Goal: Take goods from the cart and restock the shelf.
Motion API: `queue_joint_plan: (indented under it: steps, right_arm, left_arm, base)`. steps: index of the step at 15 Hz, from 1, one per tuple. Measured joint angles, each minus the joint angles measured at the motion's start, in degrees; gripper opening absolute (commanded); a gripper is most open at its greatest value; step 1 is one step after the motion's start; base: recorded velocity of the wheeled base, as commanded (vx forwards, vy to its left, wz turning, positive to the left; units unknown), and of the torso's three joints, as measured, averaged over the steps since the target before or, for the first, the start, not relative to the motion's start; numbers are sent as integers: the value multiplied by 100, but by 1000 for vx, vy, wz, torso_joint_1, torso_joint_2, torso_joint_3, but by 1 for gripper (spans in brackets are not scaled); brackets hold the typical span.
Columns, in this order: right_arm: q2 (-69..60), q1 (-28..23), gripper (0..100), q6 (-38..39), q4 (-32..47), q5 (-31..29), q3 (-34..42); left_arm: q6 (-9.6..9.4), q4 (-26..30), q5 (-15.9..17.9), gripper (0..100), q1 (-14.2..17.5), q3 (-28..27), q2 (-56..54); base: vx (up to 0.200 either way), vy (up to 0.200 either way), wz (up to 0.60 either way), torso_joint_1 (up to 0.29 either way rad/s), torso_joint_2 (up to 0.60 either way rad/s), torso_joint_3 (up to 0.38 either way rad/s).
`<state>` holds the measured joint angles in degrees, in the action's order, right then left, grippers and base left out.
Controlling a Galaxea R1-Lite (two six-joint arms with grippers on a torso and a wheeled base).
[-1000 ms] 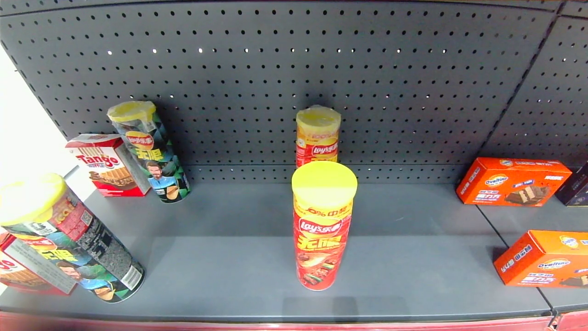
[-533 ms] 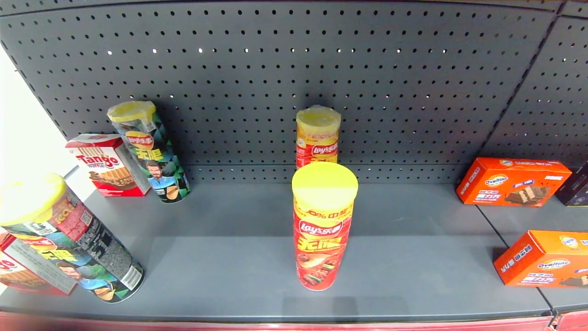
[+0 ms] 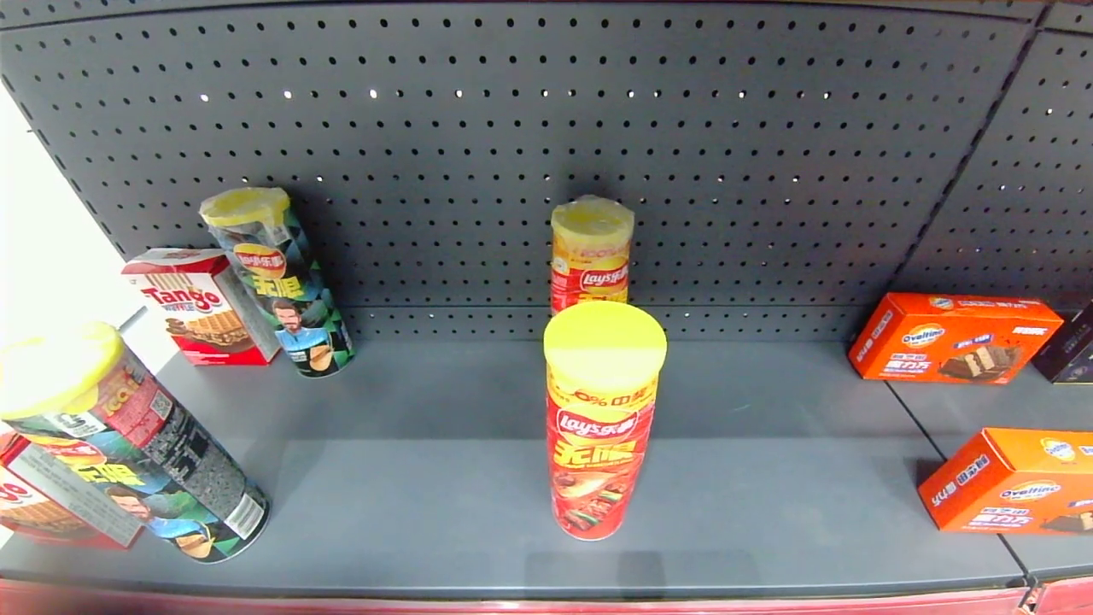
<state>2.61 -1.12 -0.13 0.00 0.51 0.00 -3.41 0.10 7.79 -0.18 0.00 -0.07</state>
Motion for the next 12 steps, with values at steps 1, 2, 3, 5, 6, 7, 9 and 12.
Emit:
queue_joint_plan:
  steps: [1, 2, 3, 5, 6, 7, 9, 12]
  right_arm:
    - [-93, 22, 100, -2, 0, 0, 0]
    - [-151, 27, 100, -2, 0, -2, 0]
    - [-188, 27, 100, -2, 0, 0, 0]
    - [-230, 35, 100, -5, 0, -2, 0]
    - [-240, 33, 100, -9, 0, 2, 0]
    - [-250, 33, 100, -9, 0, 6, 0]
    - [-256, 38, 100, -9, 0, 2, 0]
    - [-258, 35, 100, -9, 0, 6, 0]
  left_arm:
    - [16, 0, -10, 100, 0, 0, 0]
    - [49, 0, -21, 100, 0, 0, 0]
    - [60, 0, -22, 100, 0, 0, 0]
    - [27, 0, -21, 100, 0, 0, 0]
    - [41, 0, -33, 100, 0, 0, 0]
    - [66, -7, -60, 100, 0, 0, 0]
    - [152, -12, -174, 100, 2, 0, 0]
    - [174, -10, -191, 100, 0, 0, 0]
  base:
    - [0, 0, 0, 0, 0, 0]
    - [0, 0, 0, 0, 0, 0]
    - [0, 0, 0, 0, 0, 0]
    - [0, 0, 0, 0, 0, 0]
    - [0, 200, 0, -2, 2, 7]
    - [0, 0, 0, 0, 0, 0]
    - [0, 0, 0, 0, 0, 0]
    - [0, 0, 0, 0, 0, 0]
